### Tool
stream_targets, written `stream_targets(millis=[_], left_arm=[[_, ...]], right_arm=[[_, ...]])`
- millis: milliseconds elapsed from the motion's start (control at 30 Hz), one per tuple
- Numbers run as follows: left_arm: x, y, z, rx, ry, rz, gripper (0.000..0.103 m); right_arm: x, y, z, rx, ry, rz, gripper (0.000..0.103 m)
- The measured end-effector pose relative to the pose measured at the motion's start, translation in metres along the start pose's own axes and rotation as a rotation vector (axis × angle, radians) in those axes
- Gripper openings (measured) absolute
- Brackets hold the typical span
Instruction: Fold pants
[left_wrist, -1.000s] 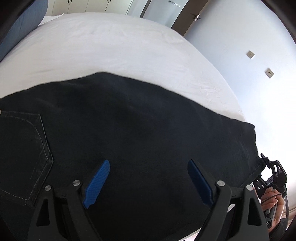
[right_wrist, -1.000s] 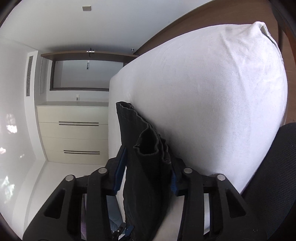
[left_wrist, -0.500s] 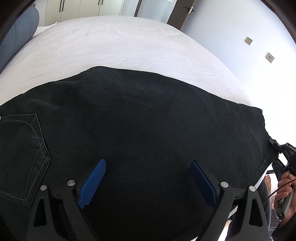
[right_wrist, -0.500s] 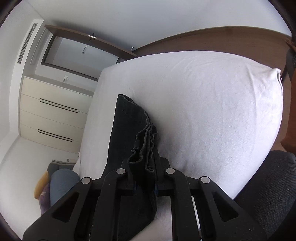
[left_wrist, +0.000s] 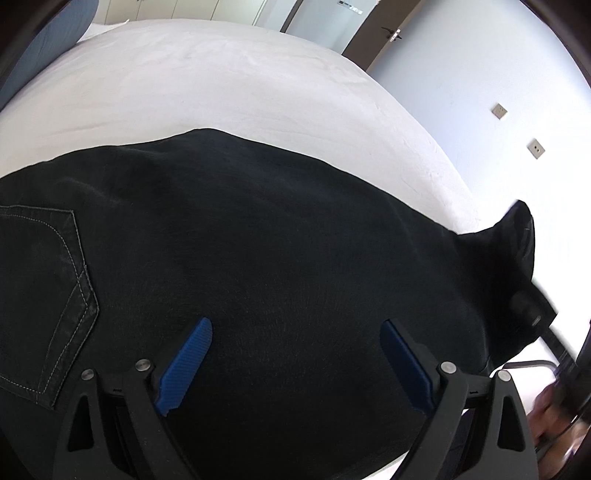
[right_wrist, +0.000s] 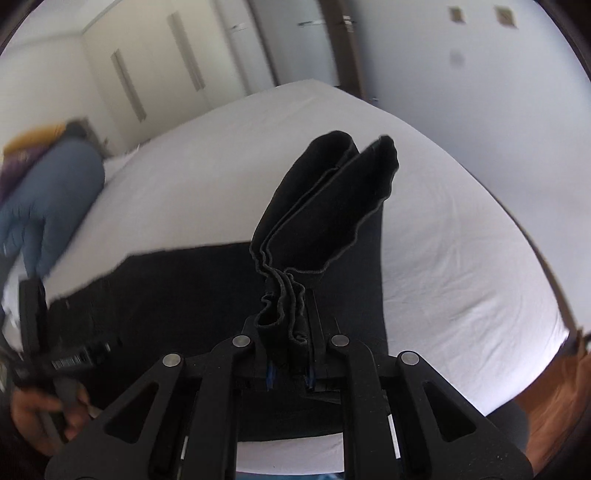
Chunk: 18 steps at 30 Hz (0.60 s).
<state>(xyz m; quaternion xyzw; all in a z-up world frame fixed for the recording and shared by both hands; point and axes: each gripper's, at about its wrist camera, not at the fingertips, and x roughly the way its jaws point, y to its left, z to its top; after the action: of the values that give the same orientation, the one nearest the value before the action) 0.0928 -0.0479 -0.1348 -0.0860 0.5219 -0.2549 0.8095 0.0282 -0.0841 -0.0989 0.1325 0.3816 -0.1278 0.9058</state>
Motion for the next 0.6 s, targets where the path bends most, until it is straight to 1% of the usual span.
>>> stream_targets(millis=[67, 133, 200, 267, 367, 433, 500, 533, 600], left_arm=[[-0.003, 0.001, 0.004, -0.032, 0.006, -0.013, 0.094], [-0.002, -0.004, 0.007, -0.058, 0.024, -0.049, 0.095], [0.000, -0.011, 0.010, -0.059, 0.042, -0.071, 0.096], [0.007, -0.025, 0.014, -0.044, 0.070, -0.092, 0.098], [0.021, -0.045, 0.023, -0.038, 0.108, -0.126, 0.098], [0.033, -0.062, 0.031, -0.035, 0.152, -0.157, 0.099], [0.043, -0.072, 0.037, -0.038, 0.183, -0.173, 0.100], [0.050, -0.078, 0.041, -0.043, 0.202, -0.179, 0.103], [0.058, -0.084, 0.047, -0.055, 0.218, -0.178, 0.103]], right_arm=[[0.004, 0.037, -0.015, -0.172, 0.043, -0.052, 0.010], [0.020, 0.057, -0.031, -0.259, 0.084, -0.077, 0.010], [0.027, 0.065, -0.044, -0.292, 0.095, -0.095, 0.010], [0.023, 0.072, -0.047, -0.344, 0.065, -0.114, 0.010], [0.014, 0.079, -0.047, -0.379, 0.033, -0.139, 0.010], [-0.001, 0.088, -0.048, -0.415, 0.008, -0.167, 0.010], [-0.001, 0.095, -0.050, -0.433, -0.007, -0.174, 0.010], [-0.001, 0.098, -0.051, -0.438, -0.011, -0.181, 0.010], [-0.005, 0.105, -0.054, -0.451, -0.030, -0.187, 0.010]])
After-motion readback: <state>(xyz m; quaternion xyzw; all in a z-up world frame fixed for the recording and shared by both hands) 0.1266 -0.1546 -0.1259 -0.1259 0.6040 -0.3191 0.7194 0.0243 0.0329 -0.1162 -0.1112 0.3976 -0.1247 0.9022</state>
